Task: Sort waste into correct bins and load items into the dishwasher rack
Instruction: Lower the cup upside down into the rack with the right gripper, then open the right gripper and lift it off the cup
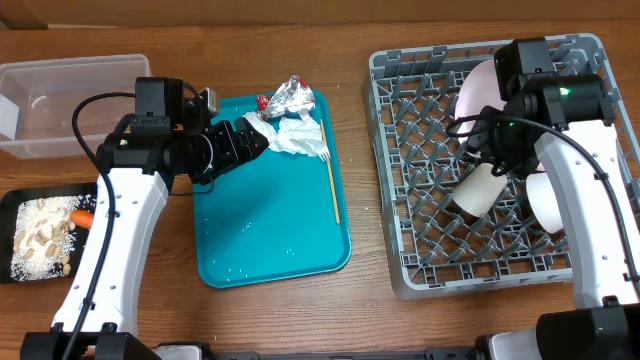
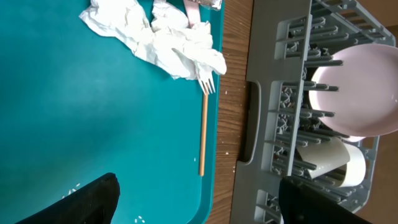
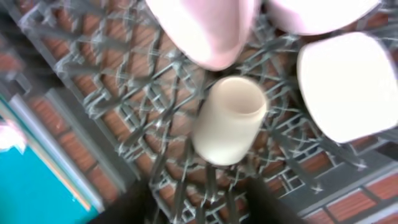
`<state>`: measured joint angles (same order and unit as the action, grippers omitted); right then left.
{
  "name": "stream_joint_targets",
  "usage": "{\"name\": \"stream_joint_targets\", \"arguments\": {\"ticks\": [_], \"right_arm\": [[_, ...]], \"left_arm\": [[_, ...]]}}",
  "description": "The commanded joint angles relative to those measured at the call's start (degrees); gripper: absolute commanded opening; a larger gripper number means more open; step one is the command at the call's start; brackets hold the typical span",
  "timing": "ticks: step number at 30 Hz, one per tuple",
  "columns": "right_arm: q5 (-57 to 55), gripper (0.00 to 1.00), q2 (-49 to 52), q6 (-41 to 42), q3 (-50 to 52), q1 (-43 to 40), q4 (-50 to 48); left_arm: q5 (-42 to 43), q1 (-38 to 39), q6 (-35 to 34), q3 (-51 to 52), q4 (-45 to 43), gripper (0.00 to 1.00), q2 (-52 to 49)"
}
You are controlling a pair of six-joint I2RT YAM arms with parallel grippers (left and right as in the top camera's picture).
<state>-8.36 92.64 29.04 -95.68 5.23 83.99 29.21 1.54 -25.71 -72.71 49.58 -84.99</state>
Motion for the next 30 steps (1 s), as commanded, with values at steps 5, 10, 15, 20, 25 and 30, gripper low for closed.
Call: {"name": "stream_joint_targets", "arguments": {"ticks": [5,10,15,20,25,30], "right_arm": [[-8.52,0.16,-0.15,1.73,6.60,-1.07,-4.37],[-8.55,0.04,-0.11,5.64,9.81,-4.61,-8.02],[-6.71,0.04,0.07,5.70,10.23,-8.50,-11.32],[-5.62,0.04,0.17,5.70,10.23,-8.79,-11.76],[-5.46,0.04,1.62,5.75,10.36,-8.79,-11.74],[-3.52,0.04,2.01,5.70,13.97,-8.79,-14.47]], "left_arm": [[-1.11,0.37,1.55,-0.15,0.11,0.84,-0.04],[-1.11,0.37,1.55,-0.15,0.15,0.85,-0.04],[-1.11,0.37,1.53,-0.15,-0.07,0.85,-0.04],[-1.11,0.37,1.51,-0.15,-0.13,0.85,-0.04],[-1.11,0.37,1.51,-0.15,-0.13,0.85,-0.04],[-1.11,0.37,1.51,-0.15,-0.13,0.85,-0.04]]}}
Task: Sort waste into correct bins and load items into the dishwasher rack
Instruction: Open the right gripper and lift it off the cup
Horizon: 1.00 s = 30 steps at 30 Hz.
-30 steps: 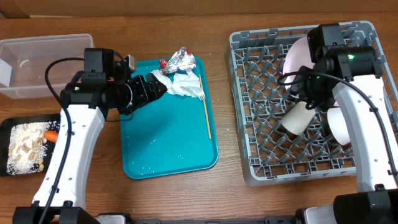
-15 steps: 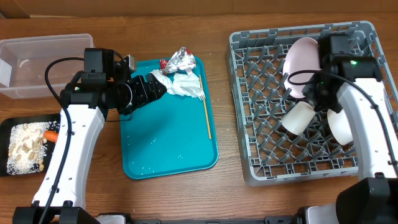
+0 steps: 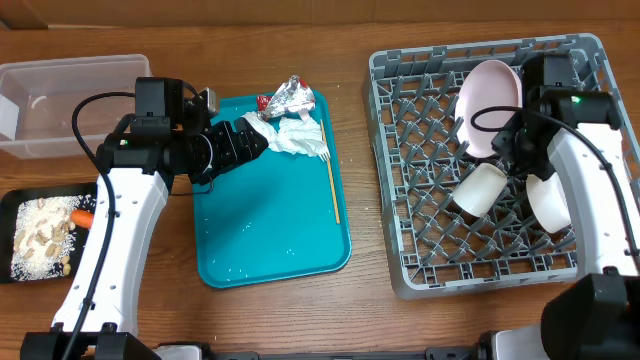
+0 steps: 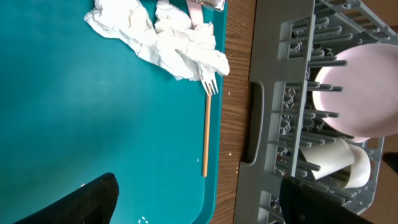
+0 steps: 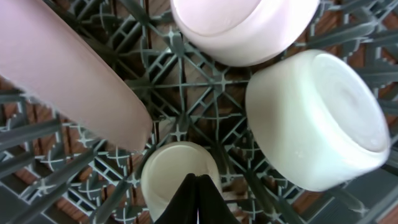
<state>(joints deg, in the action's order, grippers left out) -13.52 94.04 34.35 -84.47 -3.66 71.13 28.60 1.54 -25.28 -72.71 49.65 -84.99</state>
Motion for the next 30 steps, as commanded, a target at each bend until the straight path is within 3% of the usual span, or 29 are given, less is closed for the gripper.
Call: {"name": "stream_joint_targets", "arguments": {"ticks": [1,17,30], "right_arm": [[2.93,0.04,0.61,0.42,4.31,0.11,-2.60],[8.11,0.04,0.59,-1.77,7.26,0.11,-2.49],[21.55,0.04,-2.43,-9.29,3.04,0.11,9.03]], "left_arm": [[-0.50,0.37,1.07,-0.15,-0.20,0.85,-0.04],[-0.50,0.37,1.07,-0.15,-0.42,0.85,-0.04],[-0.24,0.37,1.07,-0.15,-0.44,0.87,-0.04]]}}
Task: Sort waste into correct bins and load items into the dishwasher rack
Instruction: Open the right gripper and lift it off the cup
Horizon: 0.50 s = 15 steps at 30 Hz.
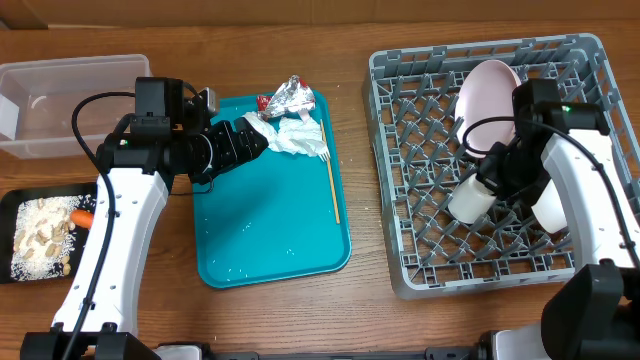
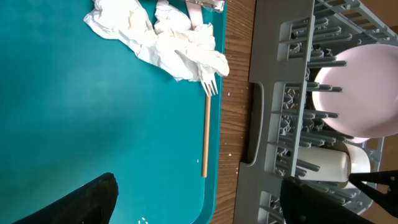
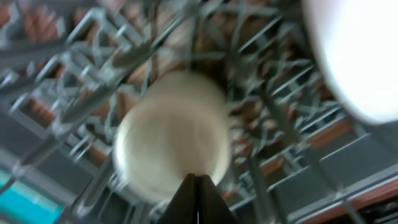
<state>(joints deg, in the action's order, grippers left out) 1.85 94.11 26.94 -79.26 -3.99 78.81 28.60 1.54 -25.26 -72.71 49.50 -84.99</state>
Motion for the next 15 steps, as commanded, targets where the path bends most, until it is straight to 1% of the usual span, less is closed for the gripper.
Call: {"name": "stream_joint_targets", "arguments": {"ticks": [1,5,6,8,9,10,11,12,13,15], "right_arm": [[6.91,0.04,-3.74,-1.90,-2.80,0.44,2.21],[9.70,0.04,-9.42,-1.97,-4.92,0.50,4.11],[11.82,0.06,-11.21,-3.21,-5.16,0.61,4.04],[19.80,0.14,-14.60,-8.96,-5.16,1.27,3.10],[22.84,0.23,-15.58,-11.06,-5.16,1.73,2.78],[26.77,0.47,-16.83,-13.44,-5.16,2.58,2.25],[29.59,0.79,-17.88,-14.80,-5.16,3.69,1.53],[30.69,1.00,-18.69,-14.99,-5.14,5.07,0.48],[30.62,1.00,-19.08,-14.97,-5.14,6.36,-0.48],[30.18,1.00,-19.19,-14.71,-5.11,9.49,-2.23]], "left_arm": [[-0.07,0.37,1.07,-0.15,-0.28,0.88,-0.04],[-0.07,0.37,1.07,-0.15,-0.39,0.90,-0.04],[-0.04,0.37,1.07,-0.15,-0.46,0.91,-0.04],[-0.04,0.37,1.05,-0.15,-0.83,0.91,-0.04],[-0.04,0.39,1.05,-0.15,-0.96,0.91,-0.04],[-0.02,0.44,1.03,-0.15,-1.22,0.92,-0.04],[-0.02,0.59,1.03,-0.15,-1.49,0.94,-0.07],[-0.04,0.83,1.05,-0.15,-1.66,0.98,-0.09],[-0.04,1.16,1.05,-0.15,-1.77,1.00,-0.13],[-0.24,2.05,1.14,-0.15,-1.77,1.00,-0.52]]}}
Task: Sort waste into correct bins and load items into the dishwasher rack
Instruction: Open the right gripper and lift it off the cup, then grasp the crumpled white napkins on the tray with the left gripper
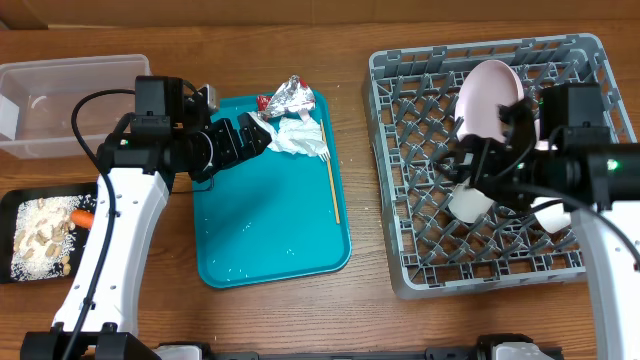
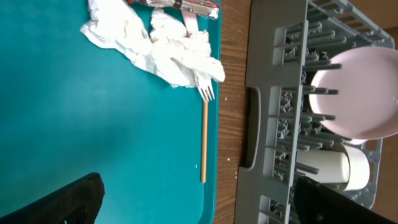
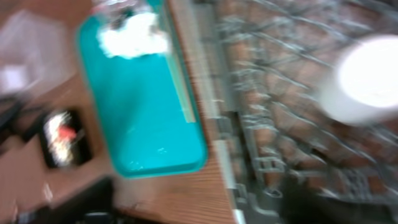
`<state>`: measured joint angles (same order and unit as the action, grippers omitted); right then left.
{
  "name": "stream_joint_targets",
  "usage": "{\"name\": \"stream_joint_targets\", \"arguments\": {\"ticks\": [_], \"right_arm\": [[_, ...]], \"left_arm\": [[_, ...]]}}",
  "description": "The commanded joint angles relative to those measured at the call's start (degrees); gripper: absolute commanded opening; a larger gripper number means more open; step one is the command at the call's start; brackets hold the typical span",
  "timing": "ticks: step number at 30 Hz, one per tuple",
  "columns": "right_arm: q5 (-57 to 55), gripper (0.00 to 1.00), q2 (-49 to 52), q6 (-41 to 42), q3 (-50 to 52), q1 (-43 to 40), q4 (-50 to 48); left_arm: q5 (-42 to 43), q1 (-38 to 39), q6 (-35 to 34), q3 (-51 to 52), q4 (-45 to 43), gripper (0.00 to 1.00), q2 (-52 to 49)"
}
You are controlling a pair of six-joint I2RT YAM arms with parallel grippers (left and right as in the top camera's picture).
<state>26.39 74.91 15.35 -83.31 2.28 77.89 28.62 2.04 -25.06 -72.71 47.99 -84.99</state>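
A cream cup (image 1: 468, 205) lies in the grey dishwasher rack (image 1: 400, 250), below a pink plate (image 1: 488, 100) and beside a white bowl (image 1: 555, 213). My right gripper (image 1: 458, 167) hovers just above the cup, open and holding nothing; its view is blurred, with the cup (image 3: 367, 78) at the right. On the teal tray (image 1: 260, 240) lie a crumpled napkin (image 1: 295, 135), a foil wrapper (image 1: 290, 95) and a wooden fork (image 1: 333, 185). My left gripper (image 1: 262, 135) hangs open over the tray, by the napkin (image 2: 155, 46), with the fork (image 2: 204, 134) ahead.
A clear plastic bin (image 1: 60, 100) stands at the back left. A black tray (image 1: 40, 235) of food scraps with a carrot piece sits at the left edge. Bare wood lies between the teal tray and the rack.
My right gripper was shut with its tip against the cup. Now it is open, raised and turned, its camera facing the teal tray. The left gripper sits slightly higher.
My right gripper was open over the cup lying tilted in the rack. Then it was shut with its tip at the cup, and the cup shifted left and lower. Now it is open above the cup. My left gripper stayed open over the tray.
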Motion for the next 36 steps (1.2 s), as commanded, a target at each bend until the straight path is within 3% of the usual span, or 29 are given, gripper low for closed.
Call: {"name": "stream_joint_targets", "arguments": {"ticks": [1,8,15,19,29,32,34,36], "right_arm": [[5.66,1.00,0.28,-2.95,-0.98,4.50,-2.08],[5.11,1.00,3.58,-2.97,1.31,12.37,-6.47],[3.56,1.00,7.19,-2.93,1.62,13.57,-7.32],[3.91,1.00,7.96,-2.97,1.62,13.57,-7.41],[8.00,1.00,8.15,-2.95,1.62,15.65,-11.45],[8.00,1.00,8.15,-2.95,1.62,16.04,-14.73],[7.98,1.00,8.15,-2.97,1.62,16.02,-16.41],[7.78,1.00,8.15,-2.97,1.62,16.04,-17.29]], "left_arm": [[-0.33,2.10,1.38,-0.15,-0.22,1.00,-0.90],[-3.58,2.93,3.23,-0.15,-0.15,1.00,-3.63],[-3.45,1.03,3.82,-0.15,2.01,1.00,-3.61],[-3.50,0.90,4.98,-0.17,3.69,0.78,-3.61],[-3.10,0.22,4.96,-1.79,2.23,0.72,-2.21],[-3.54,0.24,4.96,-1.77,2.08,0.78,-2.23],[-4.52,0.24,4.94,-1.68,1.40,0.96,-2.27],[-5.11,0.28,4.87,-1.62,0.28,1.00,-2.38]]}}
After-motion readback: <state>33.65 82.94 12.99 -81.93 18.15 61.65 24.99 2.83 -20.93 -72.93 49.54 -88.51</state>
